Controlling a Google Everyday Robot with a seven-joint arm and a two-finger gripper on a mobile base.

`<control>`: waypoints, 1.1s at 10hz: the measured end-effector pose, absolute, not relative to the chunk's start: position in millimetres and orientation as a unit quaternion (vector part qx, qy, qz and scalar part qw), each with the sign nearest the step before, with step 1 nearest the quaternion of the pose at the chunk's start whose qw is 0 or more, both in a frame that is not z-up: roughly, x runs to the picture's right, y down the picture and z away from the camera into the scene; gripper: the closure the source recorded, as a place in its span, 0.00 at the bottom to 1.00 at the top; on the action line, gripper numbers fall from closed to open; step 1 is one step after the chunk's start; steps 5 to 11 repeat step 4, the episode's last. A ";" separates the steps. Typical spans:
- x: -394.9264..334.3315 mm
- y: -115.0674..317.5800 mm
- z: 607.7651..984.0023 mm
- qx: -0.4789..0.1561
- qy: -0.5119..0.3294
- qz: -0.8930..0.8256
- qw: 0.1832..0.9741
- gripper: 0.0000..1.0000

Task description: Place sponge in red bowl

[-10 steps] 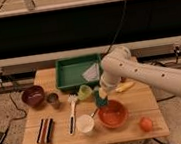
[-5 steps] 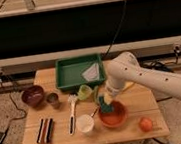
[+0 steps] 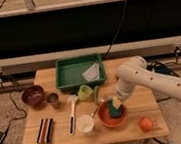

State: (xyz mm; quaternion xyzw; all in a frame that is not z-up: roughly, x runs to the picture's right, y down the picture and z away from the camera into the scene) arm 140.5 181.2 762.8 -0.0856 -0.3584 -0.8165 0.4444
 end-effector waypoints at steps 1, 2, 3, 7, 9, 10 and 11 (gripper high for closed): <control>146.3 183.5 758.9 -0.085 -0.359 -0.817 0.443 0.20; 145.3 183.3 759.1 -0.084 -0.359 -0.818 0.443 0.20; 143.7 183.0 759.4 -0.084 -0.359 -0.818 0.441 0.20; 143.4 182.9 759.5 -0.083 -0.359 -0.818 0.441 0.20; 143.4 182.9 759.5 -0.083 -0.359 -0.818 0.441 0.20; 143.4 182.9 759.5 -0.083 -0.359 -0.818 0.441 0.20; 143.4 182.9 759.5 -0.083 -0.359 -0.818 0.441 0.20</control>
